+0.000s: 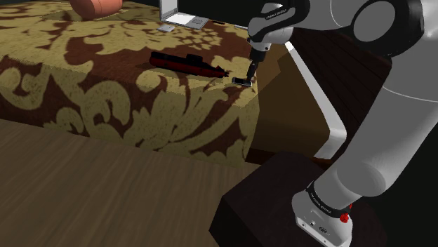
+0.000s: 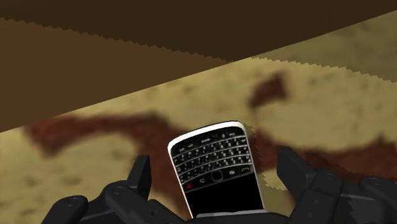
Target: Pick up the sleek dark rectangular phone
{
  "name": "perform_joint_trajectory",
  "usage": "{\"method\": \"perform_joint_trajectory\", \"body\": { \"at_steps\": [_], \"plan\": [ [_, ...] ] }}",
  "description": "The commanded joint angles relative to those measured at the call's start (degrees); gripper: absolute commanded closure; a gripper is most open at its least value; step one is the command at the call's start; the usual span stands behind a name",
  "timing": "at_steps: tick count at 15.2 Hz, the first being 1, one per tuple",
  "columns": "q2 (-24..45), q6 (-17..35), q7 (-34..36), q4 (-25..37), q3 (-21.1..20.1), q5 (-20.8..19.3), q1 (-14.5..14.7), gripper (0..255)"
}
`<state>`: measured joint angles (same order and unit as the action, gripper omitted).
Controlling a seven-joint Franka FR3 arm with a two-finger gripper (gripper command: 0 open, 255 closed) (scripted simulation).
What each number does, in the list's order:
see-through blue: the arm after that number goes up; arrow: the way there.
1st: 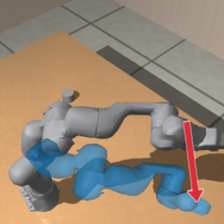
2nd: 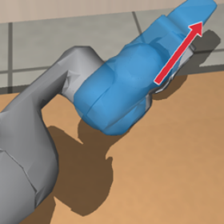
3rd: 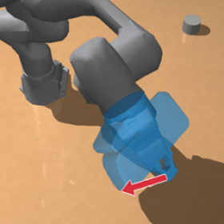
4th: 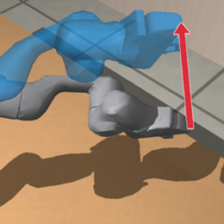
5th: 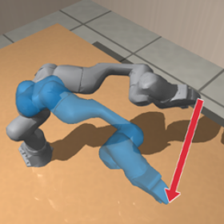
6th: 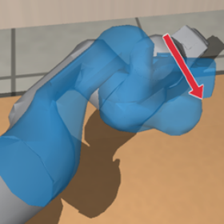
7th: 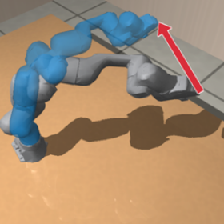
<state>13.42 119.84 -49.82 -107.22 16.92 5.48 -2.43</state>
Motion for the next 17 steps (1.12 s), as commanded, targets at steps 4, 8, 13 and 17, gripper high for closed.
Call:
{"method": "perform_joint_trajectory", "body": {
  "at_steps": [4, 8, 13, 17],
  "plan": [
    [1.55, 3.2, -0.41, -1.7, -0.23, 0.68, -0.09, 0],
    [1.51, 3.22, -0.44, -1.77, -0.22, 0.67, -0.1, 255],
    [1.51, 3.23, -0.44, -1.77, -0.22, 0.67, -0.1, 255],
    [0.86, 1.85, -0.21, -1.01, -0.14, 0.39, -0.02, 255]
  ]
}}
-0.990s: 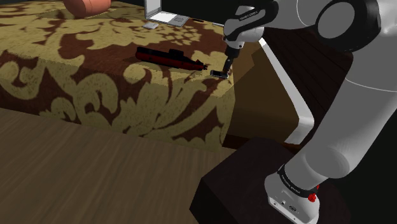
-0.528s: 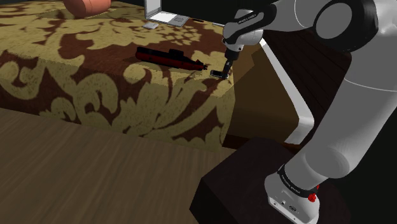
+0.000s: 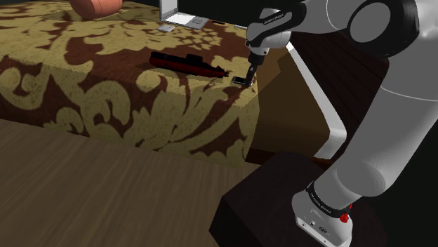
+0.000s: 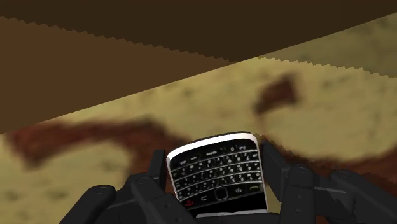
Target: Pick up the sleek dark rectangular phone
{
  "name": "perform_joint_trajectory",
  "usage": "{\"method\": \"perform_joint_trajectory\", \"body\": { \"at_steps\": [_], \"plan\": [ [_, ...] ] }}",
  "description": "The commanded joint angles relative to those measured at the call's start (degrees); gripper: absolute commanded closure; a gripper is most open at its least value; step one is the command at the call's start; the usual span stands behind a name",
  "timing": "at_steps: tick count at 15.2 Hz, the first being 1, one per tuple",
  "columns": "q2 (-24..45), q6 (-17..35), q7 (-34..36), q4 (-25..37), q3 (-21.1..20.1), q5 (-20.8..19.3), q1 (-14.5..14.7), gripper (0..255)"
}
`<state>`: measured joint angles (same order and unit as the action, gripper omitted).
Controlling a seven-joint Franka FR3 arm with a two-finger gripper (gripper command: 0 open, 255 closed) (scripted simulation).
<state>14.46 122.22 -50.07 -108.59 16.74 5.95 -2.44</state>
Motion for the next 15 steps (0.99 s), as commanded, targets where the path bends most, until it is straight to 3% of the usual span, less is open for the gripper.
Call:
{"method": "perform_joint_trajectory", "body": {
  "at_steps": [1, 15],
  "plan": [
    [-0.49, -1.21, 0.14, 0.75, 0.07, -0.21, 0.02, 255],
    [-3.56, -9.69, 1.09, 6.33, 0.4, -1.5, 0.22, 255]
  ]
}}
